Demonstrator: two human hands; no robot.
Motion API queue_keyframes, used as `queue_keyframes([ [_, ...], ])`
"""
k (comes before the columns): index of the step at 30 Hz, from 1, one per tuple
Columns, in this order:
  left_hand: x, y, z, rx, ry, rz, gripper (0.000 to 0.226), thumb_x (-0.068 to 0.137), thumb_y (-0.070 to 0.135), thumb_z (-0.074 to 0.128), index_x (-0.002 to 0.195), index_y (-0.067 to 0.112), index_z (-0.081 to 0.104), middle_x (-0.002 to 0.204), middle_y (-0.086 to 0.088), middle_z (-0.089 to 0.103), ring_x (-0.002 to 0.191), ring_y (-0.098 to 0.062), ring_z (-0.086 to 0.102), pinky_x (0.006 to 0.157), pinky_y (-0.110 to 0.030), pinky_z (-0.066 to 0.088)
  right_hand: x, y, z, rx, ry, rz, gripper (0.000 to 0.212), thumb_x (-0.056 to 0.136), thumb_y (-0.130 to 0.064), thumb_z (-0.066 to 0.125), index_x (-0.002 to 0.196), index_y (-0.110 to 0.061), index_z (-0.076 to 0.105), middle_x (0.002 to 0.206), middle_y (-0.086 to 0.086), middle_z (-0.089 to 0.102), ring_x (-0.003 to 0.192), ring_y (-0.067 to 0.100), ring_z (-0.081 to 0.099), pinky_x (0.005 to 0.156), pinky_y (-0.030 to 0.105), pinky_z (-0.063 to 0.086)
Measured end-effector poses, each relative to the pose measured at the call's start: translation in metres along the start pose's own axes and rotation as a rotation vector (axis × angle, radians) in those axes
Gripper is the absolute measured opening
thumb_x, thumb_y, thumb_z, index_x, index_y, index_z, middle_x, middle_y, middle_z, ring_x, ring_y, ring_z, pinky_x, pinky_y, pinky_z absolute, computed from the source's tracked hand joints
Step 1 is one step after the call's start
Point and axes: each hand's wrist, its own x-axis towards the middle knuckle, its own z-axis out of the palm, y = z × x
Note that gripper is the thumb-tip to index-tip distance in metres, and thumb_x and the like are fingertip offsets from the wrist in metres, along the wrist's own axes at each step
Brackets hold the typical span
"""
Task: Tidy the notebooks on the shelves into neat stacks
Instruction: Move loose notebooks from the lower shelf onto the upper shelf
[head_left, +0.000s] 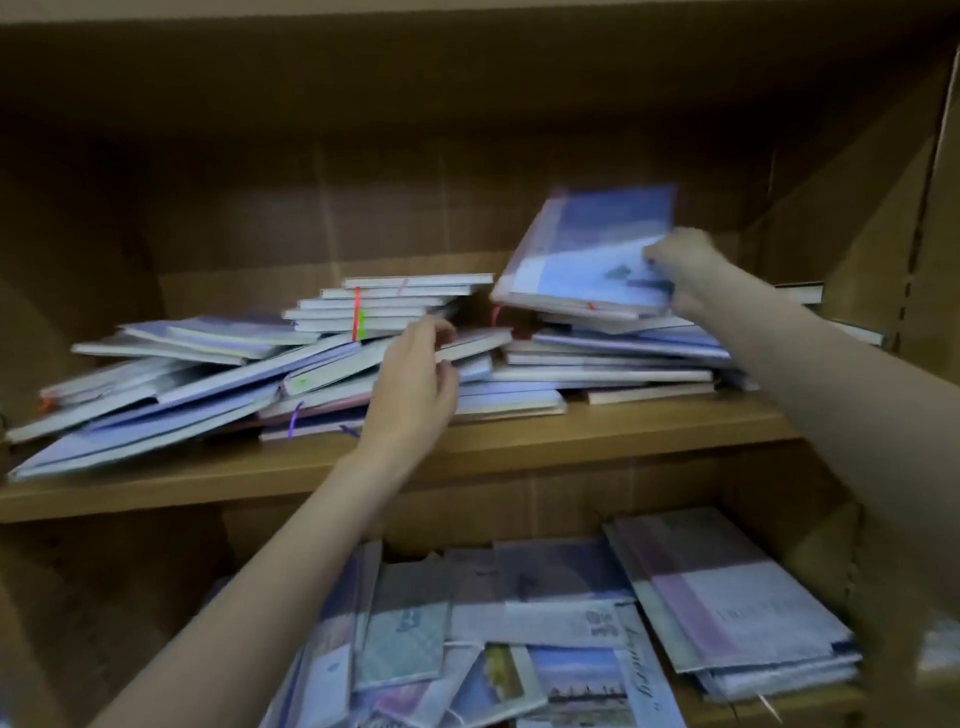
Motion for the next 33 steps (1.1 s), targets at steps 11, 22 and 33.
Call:
queue_keyframes([
  [11,-0.006,-0.005,0.048,0.375,0.058,0.204,0.039,0.078,0.009,0.052,0.117,0.01,0.052,0.107,-0.015,0.052,0.099,-0.031,0.046,0.083,-0.041,0.04,0.02,0.025,-0.032,-0.739,-0.352,-0.191,0.042,0.091,-0.007,0.057,0.132,-0.001,0.048,0.131,0.012,0.05,0.116,0.026,0.053,0.093,0.025,0.044],
  [22,0.006,0.004,0.04,0.485,-0.094,0.128,0.062,0.081,0.005,0.056,0.139,0.006,0.037,0.133,-0.018,0.045,0.124,-0.033,0.043,0.106,-0.043,0.029,-0.005,0.031,-0.015,-0.786,-0.555,-0.252,0.054,0.093,0.003,0.043,0.144,-0.015,0.036,0.15,0.001,0.035,0.133,0.017,0.037,0.104,0.029,0.034],
  [33,-0.001,0.048,0.057,0.371,0.104,0.262,0.046,0.079,0.015,0.032,0.117,0.002,0.054,0.112,-0.014,0.059,0.104,-0.033,0.055,0.09,-0.042,0.044,-0.012,0.015,-0.123,-0.842,-0.19,-0.342,0.036,0.092,-0.021,0.057,0.126,-0.012,0.054,0.127,0.003,0.054,0.113,0.015,0.049,0.089,0.029,0.04],
])
